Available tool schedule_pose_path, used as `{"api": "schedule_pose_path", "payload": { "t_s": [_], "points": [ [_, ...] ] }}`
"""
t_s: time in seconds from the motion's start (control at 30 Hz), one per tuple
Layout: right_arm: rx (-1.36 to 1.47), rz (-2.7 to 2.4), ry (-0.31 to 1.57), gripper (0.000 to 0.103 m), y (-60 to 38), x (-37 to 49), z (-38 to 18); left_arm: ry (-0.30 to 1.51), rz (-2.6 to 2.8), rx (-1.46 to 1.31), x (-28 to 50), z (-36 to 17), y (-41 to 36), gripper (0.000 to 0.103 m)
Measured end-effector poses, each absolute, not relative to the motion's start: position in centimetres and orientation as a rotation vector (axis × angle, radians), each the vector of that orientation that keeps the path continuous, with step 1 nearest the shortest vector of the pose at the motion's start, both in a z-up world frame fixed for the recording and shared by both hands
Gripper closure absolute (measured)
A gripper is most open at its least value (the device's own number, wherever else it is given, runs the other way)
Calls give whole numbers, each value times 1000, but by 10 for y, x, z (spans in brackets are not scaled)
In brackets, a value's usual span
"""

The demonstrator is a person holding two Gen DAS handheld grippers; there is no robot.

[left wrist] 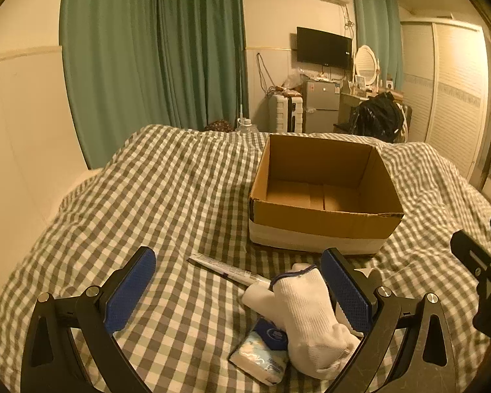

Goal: Organize objects
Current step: 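Move both tools toward the white sock and tape roll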

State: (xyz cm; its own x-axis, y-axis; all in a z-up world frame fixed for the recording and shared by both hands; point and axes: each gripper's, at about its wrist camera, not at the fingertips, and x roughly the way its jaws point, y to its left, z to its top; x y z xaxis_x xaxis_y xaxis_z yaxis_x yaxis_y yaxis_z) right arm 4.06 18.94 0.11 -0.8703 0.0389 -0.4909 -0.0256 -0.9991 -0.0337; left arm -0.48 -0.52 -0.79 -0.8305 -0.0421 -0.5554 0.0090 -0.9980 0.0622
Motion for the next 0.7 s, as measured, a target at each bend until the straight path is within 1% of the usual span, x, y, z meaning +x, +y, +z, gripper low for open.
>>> {"api": "schedule_pose_path", "payload": {
  "t_s": [0.3, 0.43, 0.7],
  "points": [
    [-795, 3009, -35, 0, 189, 41, 1, -48, -2994, 866, -2, -3, -10, 0],
    [-799, 3010, -32, 0, 189, 41, 0, -59, -2995, 845, 0, -1, -10, 0],
    [-815, 3011, -26, 0, 190, 39, 0, -41, -3001, 862, -1, -2, -11, 0]
  ]
}}
